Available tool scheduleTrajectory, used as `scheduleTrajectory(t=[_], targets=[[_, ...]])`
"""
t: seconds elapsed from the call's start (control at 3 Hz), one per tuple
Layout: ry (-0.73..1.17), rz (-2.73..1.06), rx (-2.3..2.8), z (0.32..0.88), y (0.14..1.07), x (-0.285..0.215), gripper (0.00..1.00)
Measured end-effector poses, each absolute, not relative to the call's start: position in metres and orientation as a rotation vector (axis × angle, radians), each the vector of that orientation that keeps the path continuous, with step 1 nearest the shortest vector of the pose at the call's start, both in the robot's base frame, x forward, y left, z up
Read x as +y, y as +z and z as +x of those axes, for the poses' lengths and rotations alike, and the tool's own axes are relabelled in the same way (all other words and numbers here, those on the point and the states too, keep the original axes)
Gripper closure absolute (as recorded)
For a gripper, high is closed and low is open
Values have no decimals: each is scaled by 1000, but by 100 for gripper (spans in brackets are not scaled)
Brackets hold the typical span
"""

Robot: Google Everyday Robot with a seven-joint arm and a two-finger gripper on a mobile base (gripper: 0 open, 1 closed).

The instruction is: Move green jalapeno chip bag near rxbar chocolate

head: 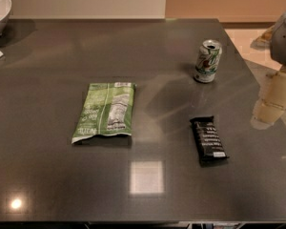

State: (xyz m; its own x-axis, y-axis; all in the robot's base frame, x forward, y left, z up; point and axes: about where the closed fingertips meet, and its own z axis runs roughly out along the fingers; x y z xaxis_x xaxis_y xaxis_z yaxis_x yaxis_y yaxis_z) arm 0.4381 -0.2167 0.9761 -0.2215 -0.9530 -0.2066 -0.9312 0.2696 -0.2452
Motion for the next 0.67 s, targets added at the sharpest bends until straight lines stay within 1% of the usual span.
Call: scheduleTrajectory(t=[0.67], targets=[[-85, -1758, 2170, 449, 977, -208, 0]])
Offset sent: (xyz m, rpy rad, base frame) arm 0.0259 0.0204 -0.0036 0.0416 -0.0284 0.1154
